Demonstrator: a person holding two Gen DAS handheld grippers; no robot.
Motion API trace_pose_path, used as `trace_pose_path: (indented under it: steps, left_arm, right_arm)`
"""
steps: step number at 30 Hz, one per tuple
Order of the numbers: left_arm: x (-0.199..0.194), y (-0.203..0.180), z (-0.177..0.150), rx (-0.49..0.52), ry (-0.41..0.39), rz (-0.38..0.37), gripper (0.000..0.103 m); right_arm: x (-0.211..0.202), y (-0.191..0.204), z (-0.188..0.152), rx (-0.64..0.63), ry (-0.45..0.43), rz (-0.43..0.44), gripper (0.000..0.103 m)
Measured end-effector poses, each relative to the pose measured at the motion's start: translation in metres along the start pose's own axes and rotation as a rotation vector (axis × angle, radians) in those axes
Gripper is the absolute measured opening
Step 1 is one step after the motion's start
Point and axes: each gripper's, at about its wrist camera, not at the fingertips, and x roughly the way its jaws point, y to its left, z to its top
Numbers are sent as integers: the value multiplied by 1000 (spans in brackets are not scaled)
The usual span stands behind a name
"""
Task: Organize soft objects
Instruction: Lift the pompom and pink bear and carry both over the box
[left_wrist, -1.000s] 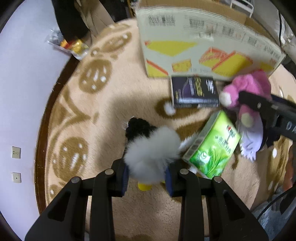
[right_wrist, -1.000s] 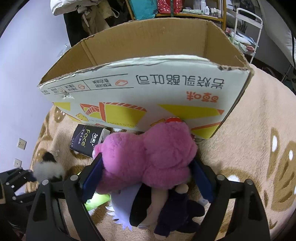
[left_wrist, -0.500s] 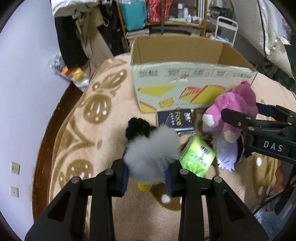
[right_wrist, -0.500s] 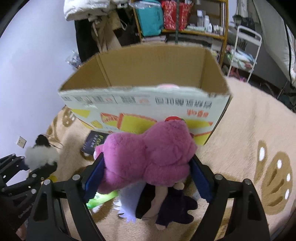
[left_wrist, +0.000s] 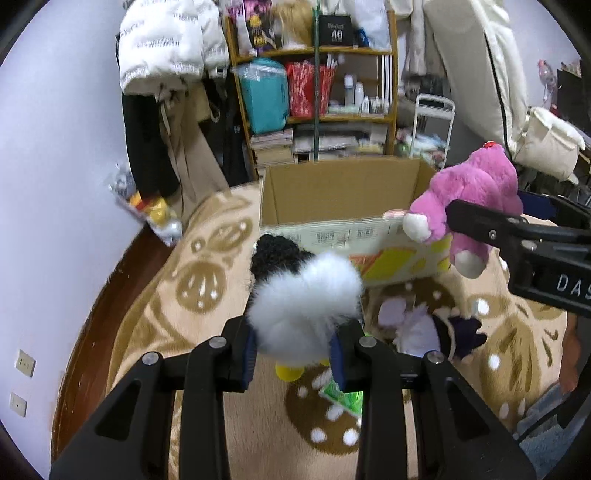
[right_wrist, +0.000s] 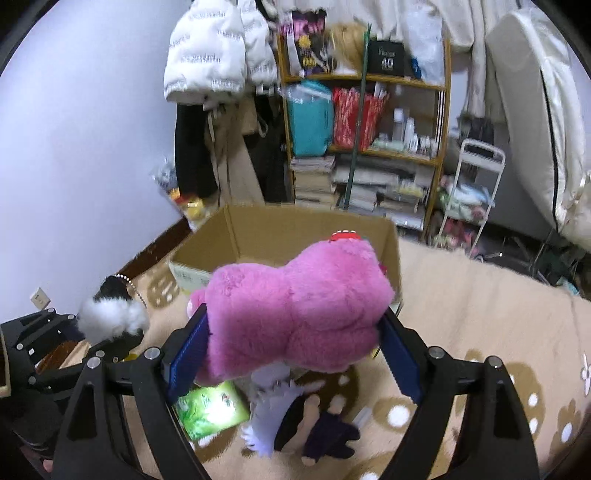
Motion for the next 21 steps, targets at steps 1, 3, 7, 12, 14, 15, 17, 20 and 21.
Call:
trace_pose_path:
  steps: [1,3,7,12,14,15,17,20,21]
  left_arm:
    - [-4,0,2,-2,-23,5,31]
    - [-8,3,6,-12,-54,9,31]
    - [-10,8,15,-14,-110,29,31]
    - [-12,11,32,-15,-177,24,31]
    - [-13,8,40,7,-206,21,31]
    - [-13,8,44,16,-218,23,31]
    - [-14,8,52,34,-244,25,31]
    - [-12,10,64,41,-271,29,31]
    - [-12,10,66,41,-277,30,31]
  right_arm:
    - [-4,0,3,-5,-17,-1,90]
    - [-9,1,9,-20,-43,-3,90]
    - [-18,4,19,-35,-88,-4,90]
    - [-28,5,28,-45,-150,-22,90]
    - [-33,6,31,-59,-176,-41,90]
    - [-36,6,35,-69,-195,-49,90]
    - [-40,5,39,-72,-218,-54,90]
    - [-44,2,47,-58,-252,-56,90]
    - [-45,1,50,-53,-259,-54,90]
